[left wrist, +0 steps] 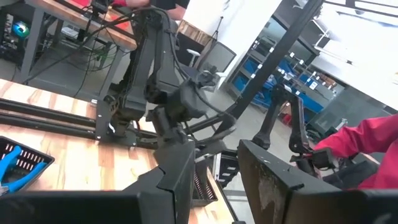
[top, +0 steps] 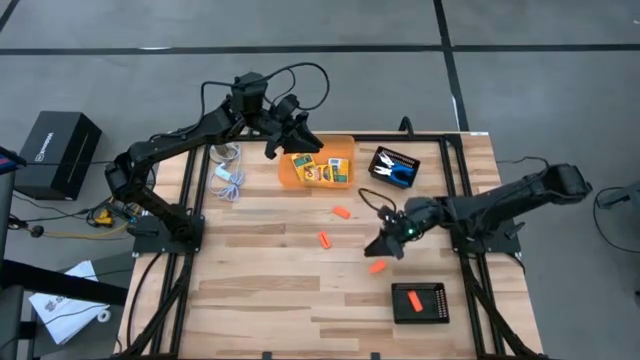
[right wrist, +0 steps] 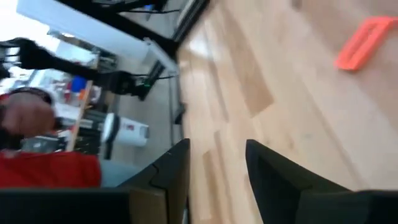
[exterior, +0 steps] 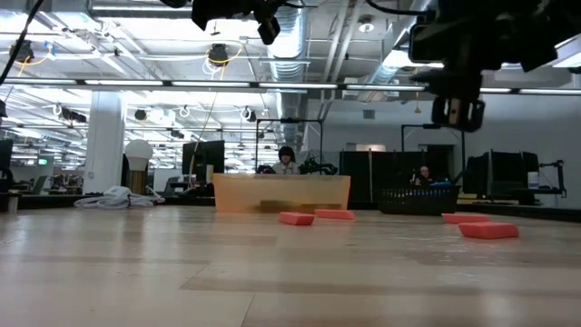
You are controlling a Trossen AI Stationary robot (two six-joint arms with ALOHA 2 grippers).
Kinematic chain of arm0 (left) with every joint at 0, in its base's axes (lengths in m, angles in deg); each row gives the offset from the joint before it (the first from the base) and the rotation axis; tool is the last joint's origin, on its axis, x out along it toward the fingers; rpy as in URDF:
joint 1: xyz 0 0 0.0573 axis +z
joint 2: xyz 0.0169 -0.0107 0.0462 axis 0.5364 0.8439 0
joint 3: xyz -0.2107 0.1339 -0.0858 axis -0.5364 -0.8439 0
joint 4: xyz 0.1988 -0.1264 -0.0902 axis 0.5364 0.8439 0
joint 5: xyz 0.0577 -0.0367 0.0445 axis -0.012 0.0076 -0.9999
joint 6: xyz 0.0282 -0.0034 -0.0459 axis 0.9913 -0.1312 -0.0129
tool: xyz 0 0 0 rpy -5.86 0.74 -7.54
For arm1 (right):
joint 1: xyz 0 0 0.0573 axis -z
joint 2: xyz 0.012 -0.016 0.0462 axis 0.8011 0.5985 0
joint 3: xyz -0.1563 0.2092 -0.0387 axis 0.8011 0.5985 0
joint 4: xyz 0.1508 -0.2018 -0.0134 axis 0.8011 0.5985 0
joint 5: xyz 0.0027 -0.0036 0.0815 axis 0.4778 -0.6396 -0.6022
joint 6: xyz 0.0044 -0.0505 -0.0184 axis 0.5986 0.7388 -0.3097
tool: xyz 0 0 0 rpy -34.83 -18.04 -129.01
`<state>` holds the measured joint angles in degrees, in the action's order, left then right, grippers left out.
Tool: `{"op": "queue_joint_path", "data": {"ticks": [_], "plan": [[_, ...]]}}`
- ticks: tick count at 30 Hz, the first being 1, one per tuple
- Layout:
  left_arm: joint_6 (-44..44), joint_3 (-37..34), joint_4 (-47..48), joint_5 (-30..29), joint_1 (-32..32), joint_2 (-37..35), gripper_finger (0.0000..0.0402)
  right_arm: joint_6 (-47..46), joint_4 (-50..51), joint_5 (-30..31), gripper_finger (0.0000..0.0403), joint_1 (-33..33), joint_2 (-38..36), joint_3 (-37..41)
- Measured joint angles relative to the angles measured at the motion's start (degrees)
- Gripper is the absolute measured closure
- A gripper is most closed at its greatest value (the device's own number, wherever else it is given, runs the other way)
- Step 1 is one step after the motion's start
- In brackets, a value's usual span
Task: Pick & Place School Supplies
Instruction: Put the orange eraser into the bottom black bin
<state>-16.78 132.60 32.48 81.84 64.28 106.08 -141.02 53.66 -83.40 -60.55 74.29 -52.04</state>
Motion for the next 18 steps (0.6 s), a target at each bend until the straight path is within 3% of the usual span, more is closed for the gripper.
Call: {"op": "queue_joint_path", "data": {"ticks": [7, 12, 18], "plan": [[0.4, 0.0, 0.1, -3.8, -1.1, 0.0, 0.0284, 3.8, 14.9, 0.8, 0.0290, 6.6, 0.0, 0.0], [3.5, 0.0, 1.2, -8.9, -3.5, 0.0, 0.0291, 7.0, 15.4, 0.8, 0.0376, 8.4, 0.0, 0.0], [6.6, 0.0, 4.8, -21.3, -8.5, 0.1, 0.0368, 9.9, 19.4, 0.7, 0.0400, 10.3, 0.0, 0.0]]}}
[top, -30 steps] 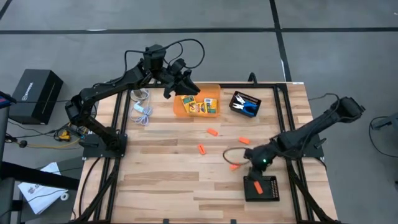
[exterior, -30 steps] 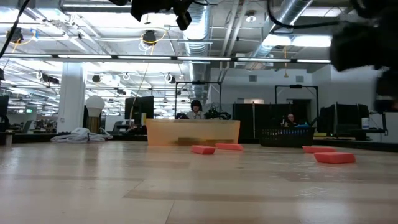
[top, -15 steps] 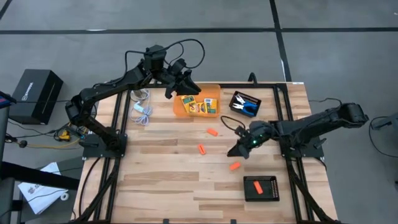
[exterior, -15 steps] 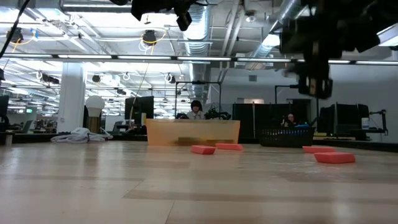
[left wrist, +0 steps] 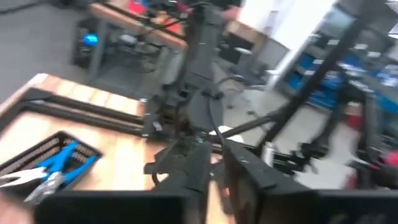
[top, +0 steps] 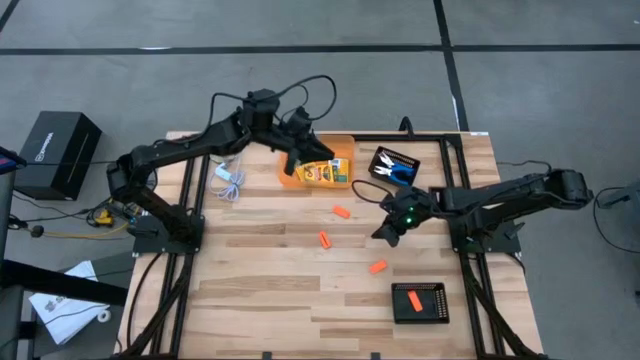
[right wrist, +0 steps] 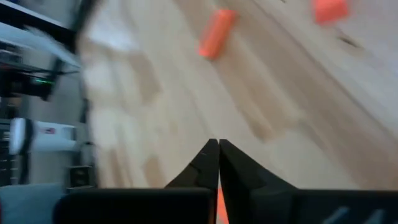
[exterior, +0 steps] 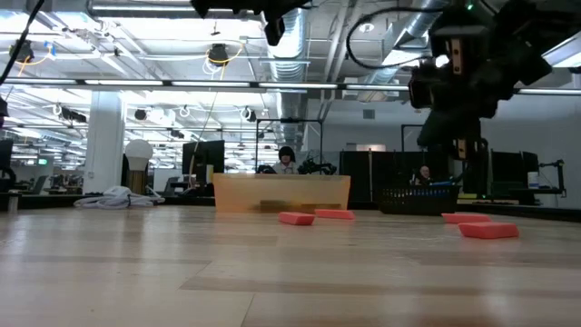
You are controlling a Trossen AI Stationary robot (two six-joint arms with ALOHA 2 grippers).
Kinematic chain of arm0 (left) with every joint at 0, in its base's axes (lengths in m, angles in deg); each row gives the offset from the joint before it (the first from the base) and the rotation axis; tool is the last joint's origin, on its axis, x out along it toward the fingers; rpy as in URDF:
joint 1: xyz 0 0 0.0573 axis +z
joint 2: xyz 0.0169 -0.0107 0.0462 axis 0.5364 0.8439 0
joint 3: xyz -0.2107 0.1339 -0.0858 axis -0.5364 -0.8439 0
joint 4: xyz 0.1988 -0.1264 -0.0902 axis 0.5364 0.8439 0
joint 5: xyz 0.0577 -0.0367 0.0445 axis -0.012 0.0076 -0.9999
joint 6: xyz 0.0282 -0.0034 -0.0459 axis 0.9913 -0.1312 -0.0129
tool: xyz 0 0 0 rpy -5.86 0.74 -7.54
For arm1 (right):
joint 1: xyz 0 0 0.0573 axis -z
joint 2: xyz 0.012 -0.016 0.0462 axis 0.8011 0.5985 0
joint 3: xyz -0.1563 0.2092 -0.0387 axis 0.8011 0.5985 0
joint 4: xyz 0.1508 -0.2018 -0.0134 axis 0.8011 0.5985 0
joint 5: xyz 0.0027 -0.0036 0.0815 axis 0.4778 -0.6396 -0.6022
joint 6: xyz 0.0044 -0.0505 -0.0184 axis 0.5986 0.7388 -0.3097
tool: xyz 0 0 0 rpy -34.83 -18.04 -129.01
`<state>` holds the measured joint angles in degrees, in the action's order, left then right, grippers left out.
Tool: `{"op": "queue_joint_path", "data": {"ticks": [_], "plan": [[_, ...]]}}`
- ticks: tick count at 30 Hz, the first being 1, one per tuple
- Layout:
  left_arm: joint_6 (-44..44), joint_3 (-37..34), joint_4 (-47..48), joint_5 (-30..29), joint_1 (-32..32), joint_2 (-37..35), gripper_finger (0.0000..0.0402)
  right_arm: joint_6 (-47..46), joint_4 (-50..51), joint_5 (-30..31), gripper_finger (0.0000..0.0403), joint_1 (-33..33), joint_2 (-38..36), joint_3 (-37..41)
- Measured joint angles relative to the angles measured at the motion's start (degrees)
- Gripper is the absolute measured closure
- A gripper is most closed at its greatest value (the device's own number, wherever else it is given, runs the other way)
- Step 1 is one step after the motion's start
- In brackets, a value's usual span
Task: Pick & Place School Supplies
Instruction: Put the orange eraser into the bottom black bin
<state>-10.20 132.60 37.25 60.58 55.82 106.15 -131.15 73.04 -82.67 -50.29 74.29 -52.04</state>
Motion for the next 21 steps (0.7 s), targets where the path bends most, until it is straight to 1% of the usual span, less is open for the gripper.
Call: {"op": "queue_joint_path", "data": {"ticks": [2, 5, 9, 12, 14, 19, 21], "plan": [[0.2, 0.0, 1.1, -5.9, -1.9, 0.5, 0.0392, 1.3, 4.2, 0.1, 0.0400, 1.1, 0.0, 0.0], [1.2, 0.0, 2.1, -14.6, -4.7, 1.8, 0.0395, 3.8, 9.7, 0.3, 0.0402, 3.1, 0.0, 0.0], [1.1, 0.0, 2.2, -21.8, -7.4, 3.6, 0.0400, 7.9, 11.8, 0.1, 0.0402, 5.7, -0.4, 0.0], [1.0, 0.0, 4.7, -28.6, -9.4, 5.2, 0.0401, 10.1, 12.0, -0.8, 0.0403, 8.0, -0.8, 0.0], [1.0, 0.0, 6.1, -32.6, -10.8, 6.6, 0.0401, 11.6, 13.9, -1.0, 0.0403, 9.4, -1.5, 0.0], [1.0, 0.1, 5.4, -37.6, -13.7, 9.5, 0.0401, 16.1, 19.9, -1.3, 0.0403, 13.3, -2.9, 0.0], [0.7, 0.0, 5.0, -38.3, -14.3, 10.9, 0.0401, 18.2, 21.9, -2.6, 0.0403, 15.1, -3.1, 0.0]]}}
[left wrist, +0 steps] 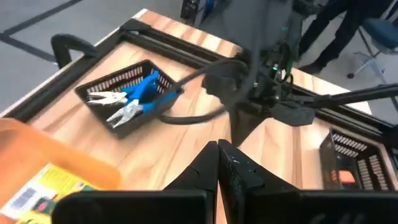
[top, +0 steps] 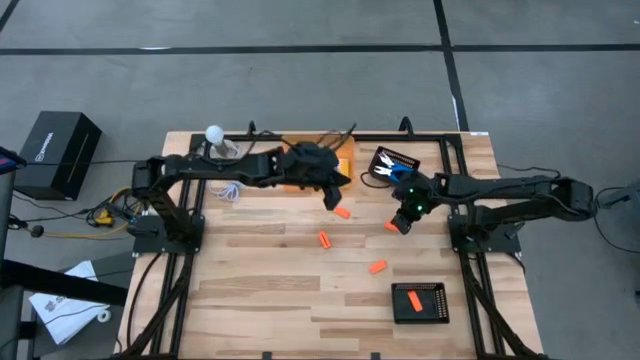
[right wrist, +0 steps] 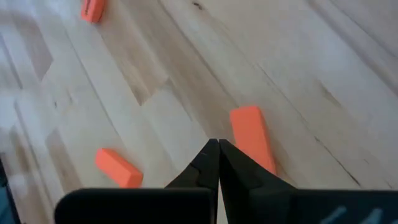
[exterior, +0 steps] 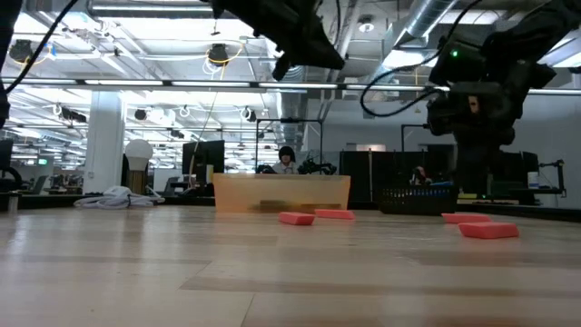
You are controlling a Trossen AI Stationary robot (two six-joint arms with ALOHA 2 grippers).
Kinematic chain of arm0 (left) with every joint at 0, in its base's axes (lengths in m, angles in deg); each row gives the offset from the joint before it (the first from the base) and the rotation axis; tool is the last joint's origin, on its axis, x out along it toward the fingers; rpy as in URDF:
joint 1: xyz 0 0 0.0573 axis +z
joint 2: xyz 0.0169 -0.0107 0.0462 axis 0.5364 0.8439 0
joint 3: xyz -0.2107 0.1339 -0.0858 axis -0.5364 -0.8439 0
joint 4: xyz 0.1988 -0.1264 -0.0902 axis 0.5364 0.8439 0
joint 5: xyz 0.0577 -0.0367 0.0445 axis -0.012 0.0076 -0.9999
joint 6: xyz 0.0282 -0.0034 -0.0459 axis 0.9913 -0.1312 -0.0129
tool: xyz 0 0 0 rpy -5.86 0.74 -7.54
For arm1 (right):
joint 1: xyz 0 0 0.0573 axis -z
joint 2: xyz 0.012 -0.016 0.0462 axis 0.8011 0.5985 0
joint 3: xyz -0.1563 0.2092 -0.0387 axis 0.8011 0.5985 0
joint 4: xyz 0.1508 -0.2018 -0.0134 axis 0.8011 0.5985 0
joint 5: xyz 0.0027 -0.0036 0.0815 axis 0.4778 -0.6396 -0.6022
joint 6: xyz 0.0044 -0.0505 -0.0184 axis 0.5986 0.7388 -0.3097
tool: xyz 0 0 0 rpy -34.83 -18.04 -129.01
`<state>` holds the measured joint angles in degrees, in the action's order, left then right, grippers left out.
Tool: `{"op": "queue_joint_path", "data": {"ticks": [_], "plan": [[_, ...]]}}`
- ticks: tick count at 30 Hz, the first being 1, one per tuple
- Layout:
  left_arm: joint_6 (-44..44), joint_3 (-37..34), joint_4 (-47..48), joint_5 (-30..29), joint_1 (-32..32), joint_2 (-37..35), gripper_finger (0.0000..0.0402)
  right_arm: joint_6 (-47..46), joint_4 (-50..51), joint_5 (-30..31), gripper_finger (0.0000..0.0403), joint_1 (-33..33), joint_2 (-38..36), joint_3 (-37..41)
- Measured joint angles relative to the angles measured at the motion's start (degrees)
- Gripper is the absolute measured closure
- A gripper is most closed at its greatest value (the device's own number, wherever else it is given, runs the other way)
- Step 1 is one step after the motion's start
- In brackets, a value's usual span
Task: Pick & Place School Supplies
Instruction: Put the orange eraser into the bottom black bin
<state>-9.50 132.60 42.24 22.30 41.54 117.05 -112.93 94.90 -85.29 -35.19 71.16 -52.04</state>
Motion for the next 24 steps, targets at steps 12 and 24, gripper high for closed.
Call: {"op": "queue_joint_path", "data": {"ticks": [12, 24], "plan": [[0.7, 0.0, -0.6, -0.4, 1.7, 2.3, 0.0401, 2.8, 2.0, -3.7, 0.0403, 4.2, 1.2, 0.3], [1.5, -7.2, -3.4, 4.6, 6.2, 1.2, 0.0401, 1.4, -1.7, -4.5, 0.0403, 3.8, 3.3, 2.9]]}}
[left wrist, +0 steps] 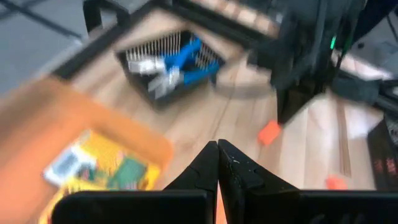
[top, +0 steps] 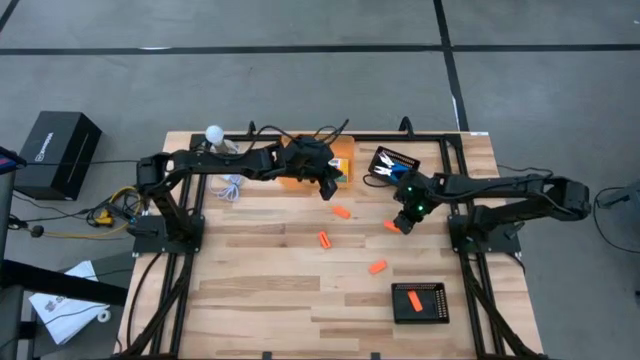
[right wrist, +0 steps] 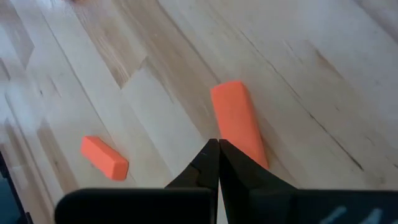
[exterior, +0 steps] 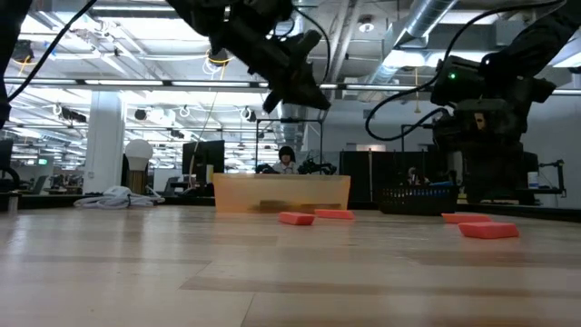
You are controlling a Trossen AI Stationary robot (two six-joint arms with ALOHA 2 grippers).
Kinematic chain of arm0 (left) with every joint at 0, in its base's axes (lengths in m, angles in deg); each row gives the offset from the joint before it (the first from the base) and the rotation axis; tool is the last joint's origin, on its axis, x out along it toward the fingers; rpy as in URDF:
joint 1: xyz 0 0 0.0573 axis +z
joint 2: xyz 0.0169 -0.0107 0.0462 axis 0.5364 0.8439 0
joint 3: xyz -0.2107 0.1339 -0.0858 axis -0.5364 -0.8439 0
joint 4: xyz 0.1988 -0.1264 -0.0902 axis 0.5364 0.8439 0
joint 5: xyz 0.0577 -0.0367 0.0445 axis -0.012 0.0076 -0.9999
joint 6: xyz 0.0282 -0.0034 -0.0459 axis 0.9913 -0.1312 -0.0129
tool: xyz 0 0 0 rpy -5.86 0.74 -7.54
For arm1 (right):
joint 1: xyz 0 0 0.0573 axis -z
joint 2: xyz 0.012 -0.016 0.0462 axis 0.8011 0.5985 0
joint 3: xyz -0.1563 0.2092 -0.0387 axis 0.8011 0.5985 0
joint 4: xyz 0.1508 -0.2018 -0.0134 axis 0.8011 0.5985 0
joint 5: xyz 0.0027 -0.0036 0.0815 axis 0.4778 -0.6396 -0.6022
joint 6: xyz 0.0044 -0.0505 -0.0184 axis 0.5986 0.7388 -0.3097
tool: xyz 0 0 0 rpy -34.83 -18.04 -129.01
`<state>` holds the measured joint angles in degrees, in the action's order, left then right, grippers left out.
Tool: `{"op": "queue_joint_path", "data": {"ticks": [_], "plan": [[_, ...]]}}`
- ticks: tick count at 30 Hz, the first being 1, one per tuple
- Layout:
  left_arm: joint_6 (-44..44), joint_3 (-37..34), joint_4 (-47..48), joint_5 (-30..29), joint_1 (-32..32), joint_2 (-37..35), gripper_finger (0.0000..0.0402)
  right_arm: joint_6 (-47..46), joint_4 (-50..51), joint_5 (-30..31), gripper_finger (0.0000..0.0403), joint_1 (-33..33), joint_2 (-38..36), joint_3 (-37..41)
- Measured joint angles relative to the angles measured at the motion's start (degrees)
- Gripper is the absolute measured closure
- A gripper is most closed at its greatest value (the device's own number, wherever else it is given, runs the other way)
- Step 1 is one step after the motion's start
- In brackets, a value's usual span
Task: Pick & Place School Supplies
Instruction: Put the orange eraser into the bottom black bin
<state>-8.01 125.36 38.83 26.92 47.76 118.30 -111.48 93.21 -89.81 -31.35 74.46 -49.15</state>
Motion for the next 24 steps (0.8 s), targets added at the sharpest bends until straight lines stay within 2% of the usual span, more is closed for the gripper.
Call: {"op": "queue_joint_path", "data": {"ticks": [12, 24], "plan": [[-2.6, -11.7, -5.2, 1.3, 1.8, -4.1, 0.0401, -1.1, -0.4, 1.3, 0.0403, 0.0, 0.0, 0.1], [-4.3, -17.5, -9.3, 0.1, 4.0, -8.4, 0.0401, -2.3, -1.7, 2.2, 0.0403, -0.2, 0.0, 1.8]]}}
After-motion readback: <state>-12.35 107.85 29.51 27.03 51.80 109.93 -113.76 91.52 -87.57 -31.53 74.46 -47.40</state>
